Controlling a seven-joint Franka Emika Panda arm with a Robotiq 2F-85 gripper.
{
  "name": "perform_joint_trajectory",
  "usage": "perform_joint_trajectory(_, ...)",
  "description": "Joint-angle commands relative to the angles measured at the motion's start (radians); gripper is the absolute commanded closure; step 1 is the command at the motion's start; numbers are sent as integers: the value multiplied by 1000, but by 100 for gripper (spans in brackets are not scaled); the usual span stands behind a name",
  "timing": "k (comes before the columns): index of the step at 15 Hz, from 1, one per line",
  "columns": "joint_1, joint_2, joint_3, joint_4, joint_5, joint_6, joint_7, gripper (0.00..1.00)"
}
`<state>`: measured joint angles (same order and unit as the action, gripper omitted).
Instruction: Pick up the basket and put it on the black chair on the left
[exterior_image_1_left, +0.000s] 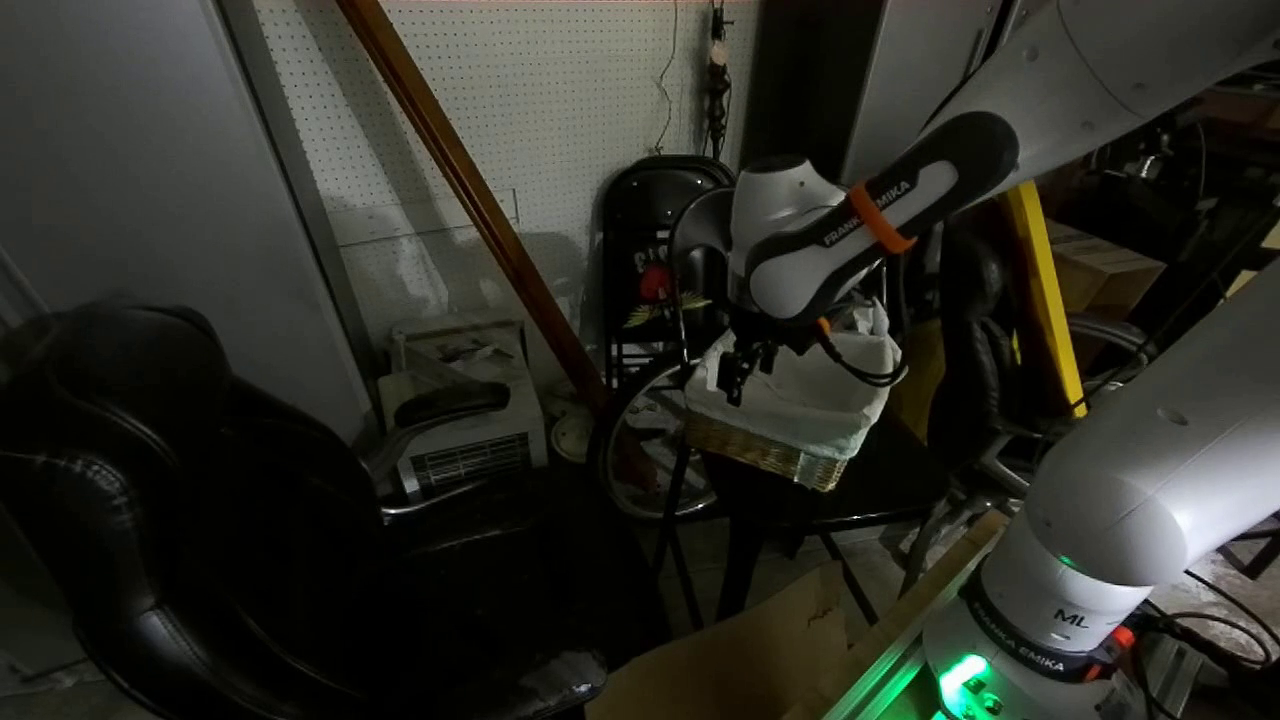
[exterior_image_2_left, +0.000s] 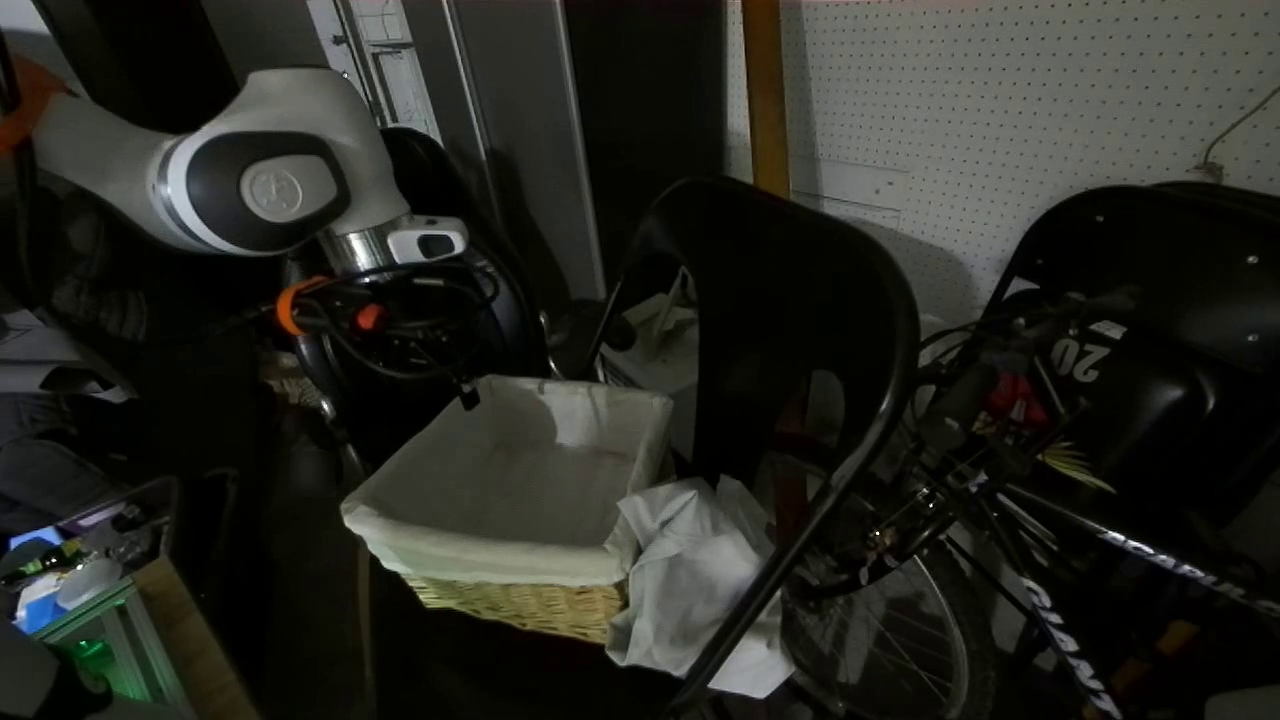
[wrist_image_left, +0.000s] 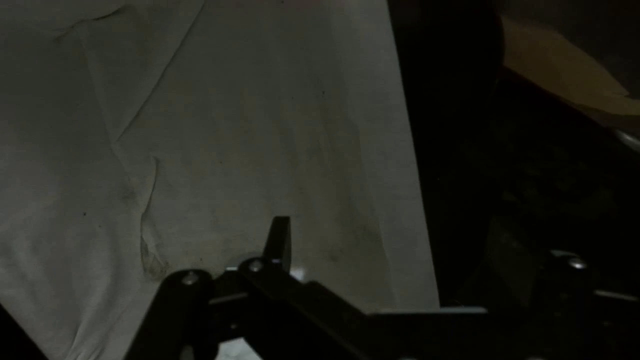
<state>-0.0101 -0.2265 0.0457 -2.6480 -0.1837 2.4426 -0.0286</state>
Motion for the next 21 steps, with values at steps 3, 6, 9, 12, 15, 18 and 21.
perform_joint_trajectory(3, -3, 101, -5, -3, -75, 58, -22, 0)
perform_joint_trajectory(6, 3, 140, -13, -6, -62, 76, -35, 31)
perform_joint_trajectory(9, 10, 172, -14, -10, -34, 78, -67, 45)
perform_joint_trajectory(12, 9, 174, -12, -8, -47, 60, -54, 68)
perform_joint_trajectory(15, 15, 139, -5, -10, -52, 37, -41, 88)
perform_joint_trajectory(18, 26, 91, 9, -19, -75, 22, -15, 100)
perform_joint_trajectory(21, 56, 22, 36, -35, -62, 7, -10, 96)
